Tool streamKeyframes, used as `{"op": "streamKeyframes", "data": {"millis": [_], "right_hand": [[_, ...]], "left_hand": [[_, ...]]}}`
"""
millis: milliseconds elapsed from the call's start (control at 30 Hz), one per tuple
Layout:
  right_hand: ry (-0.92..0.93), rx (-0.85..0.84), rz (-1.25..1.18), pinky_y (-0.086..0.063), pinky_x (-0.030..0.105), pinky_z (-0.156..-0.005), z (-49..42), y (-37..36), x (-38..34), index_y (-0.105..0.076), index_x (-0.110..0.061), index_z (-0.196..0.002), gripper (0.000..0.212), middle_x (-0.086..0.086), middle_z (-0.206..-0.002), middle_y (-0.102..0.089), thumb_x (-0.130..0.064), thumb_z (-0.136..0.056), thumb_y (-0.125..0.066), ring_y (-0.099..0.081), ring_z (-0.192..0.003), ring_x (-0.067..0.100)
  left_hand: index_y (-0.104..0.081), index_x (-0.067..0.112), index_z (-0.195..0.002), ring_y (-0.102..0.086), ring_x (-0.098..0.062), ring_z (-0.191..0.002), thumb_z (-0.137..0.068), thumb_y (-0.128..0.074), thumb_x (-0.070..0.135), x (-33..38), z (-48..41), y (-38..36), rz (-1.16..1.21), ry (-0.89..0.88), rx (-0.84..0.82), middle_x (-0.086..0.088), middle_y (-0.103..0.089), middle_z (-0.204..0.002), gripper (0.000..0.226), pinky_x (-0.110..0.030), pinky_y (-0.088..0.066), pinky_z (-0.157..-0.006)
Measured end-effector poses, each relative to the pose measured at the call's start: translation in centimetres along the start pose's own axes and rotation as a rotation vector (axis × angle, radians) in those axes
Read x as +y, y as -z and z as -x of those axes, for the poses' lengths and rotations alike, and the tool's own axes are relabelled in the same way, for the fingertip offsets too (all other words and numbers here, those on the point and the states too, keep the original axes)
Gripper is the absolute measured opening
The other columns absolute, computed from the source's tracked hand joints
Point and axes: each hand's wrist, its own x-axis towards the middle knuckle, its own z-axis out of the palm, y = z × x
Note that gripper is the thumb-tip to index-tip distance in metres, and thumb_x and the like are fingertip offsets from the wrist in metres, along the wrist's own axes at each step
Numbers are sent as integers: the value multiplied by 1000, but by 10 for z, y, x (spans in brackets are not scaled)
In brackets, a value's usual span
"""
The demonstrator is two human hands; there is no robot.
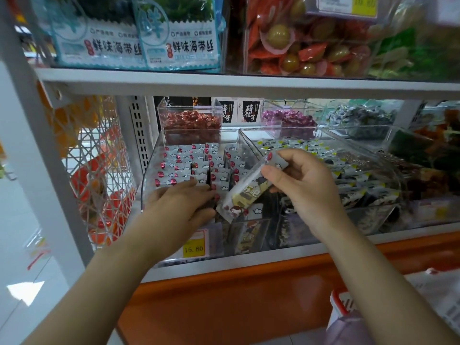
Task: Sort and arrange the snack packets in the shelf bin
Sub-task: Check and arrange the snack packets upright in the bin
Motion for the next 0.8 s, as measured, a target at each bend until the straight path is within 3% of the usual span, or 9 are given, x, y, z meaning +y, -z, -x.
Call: {"op": "streamKeyframes", "data": {"millis": [100,200,300,400,500,567,700,800], "right_hand": [[34,-38,227,-50,25,-69,-1,-7,0,-61,-22,-104,26,-6,-89,-64,-30,-80,-68,-62,-80,12],[126,-99,372,-40,16,-76,-1,-20,0,-62,-14,-111,37,-19,-92,-49,-31,-79,-71,-50,-82,-1],[197,-176,506,-32,7,-75,0,-33,-3,-65,-14,-109,40,-18,-92,-49,-35,-76,-72,-44,-86,0],[277,-267,718,-27,22,-75,2,-42,-1,-70,-20,-99,34,-9,-95,-64,-44,-75,-70,-41,-92,6],[333,-368,888,-25,34,-80,4,-46,3,-73,-27,-95,24,-11,-89,-67,-45,-84,-61,-42,-99,15],[348,-380,876,-26,34,-81,3,-45,4,-74,-26,-93,18,-12,-81,-64,-33,-88,-58,-41,-94,14],[225,-280,653,-26,26,-73,-12,-44,3,-74,-24,-95,21,-26,-74,-41,-14,-86,-58,-33,-86,5],[197,-224,648,-26,25,-69,-29,-46,1,-74,-23,-96,22,-26,-78,-53,-11,-84,-60,-35,-90,5]], "left_hand": [[-42,37,-136,-15,-3,-141,-96,-42,35,-2,1,-3,-46,16,14,20,-33,-147,39,-37,-11,-113],[-50,34,-130,-19,-3,-140,-95,-46,31,-6,0,-2,-27,8,40,19,-39,-144,35,-41,-17,-115],[-52,32,-129,-23,-5,-140,-94,-50,28,-8,1,-3,24,-2,50,16,-42,-143,35,-42,-23,-113],[-57,30,-125,-35,-11,-134,-94,-51,24,-8,2,-2,91,-8,80,12,-50,-136,32,-44,-30,-109],[-60,24,-121,-50,-16,-116,-94,-50,21,-8,2,-1,144,3,94,3,-58,-126,29,-41,-40,-100],[-60,22,-119,-54,-15,-103,-94,-50,19,-7,2,1,180,4,99,2,-61,-119,28,-36,-45,-91],[-62,20,-114,-55,-14,-90,-94,-49,18,-6,0,2,211,22,127,0,-63,-107,24,-31,-47,-79],[-60,18,-117,-52,-12,-89,-95,-49,18,-6,-1,1,225,33,165,0,-62,-109,25,-22,-37,-70]]}}
